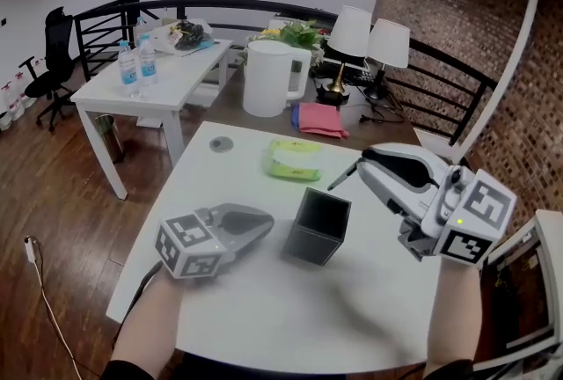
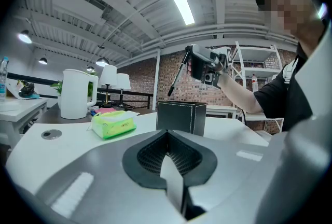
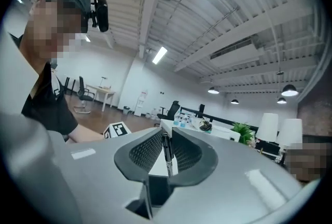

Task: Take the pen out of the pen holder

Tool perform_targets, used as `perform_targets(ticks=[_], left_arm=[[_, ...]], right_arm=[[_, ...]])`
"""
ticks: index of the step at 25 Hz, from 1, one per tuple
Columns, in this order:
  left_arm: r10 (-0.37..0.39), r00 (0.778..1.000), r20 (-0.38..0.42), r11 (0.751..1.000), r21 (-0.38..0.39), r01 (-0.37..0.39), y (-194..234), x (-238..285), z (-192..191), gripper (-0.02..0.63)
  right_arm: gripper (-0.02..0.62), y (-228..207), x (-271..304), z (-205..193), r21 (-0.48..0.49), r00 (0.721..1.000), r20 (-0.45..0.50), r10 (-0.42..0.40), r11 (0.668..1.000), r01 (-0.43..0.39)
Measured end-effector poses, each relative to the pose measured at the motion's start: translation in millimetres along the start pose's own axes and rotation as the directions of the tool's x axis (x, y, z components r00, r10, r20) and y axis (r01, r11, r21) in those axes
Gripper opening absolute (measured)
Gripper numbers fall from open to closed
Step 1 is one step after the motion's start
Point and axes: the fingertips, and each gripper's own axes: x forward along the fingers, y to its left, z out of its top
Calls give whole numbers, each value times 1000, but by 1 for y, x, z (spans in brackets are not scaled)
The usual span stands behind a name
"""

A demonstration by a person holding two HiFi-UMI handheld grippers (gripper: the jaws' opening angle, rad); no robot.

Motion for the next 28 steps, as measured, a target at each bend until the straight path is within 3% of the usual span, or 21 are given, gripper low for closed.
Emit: perform_targets(ticks=[6,8,10,14,20,23,26,28], left_arm=[[3,1000,14,1000,2,-3,0,-3,2,2],[4,1000,16,1000,4,-4,0,-3,3,2],[8,1000,17,1000,4,-8,1,-4,4,2],[18,1000,17,1000,2,-18,2,-5,4,2],[29,999,20,1000,1,-29,3,-5,5,2],[32,999,21,999,2,-32,3,-6,6,2],[38,999,22,999,1,-38,4,-5,6,2],[39,999,20,999,1,-39,4,-5,6,2]], right_arm=[[69,-41,-59,-3,117,986,25,-167,980,163],[69,-50,-74,-27,88,975,-28,-219,971,221],[69,-42,-82,-65,10,969,-116,-219,975,222],[69,-8,-83,-138,-80,944,-286,-164,986,147],[80,31,-69,-179,-248,926,-360,-114,968,23],[83,53,-63,-210,-333,867,-492,-78,937,-105],[75,67,-60,-242,-350,806,-591,-40,912,-212],[77,72,-59,-251,-319,796,-605,-6,918,-236]])
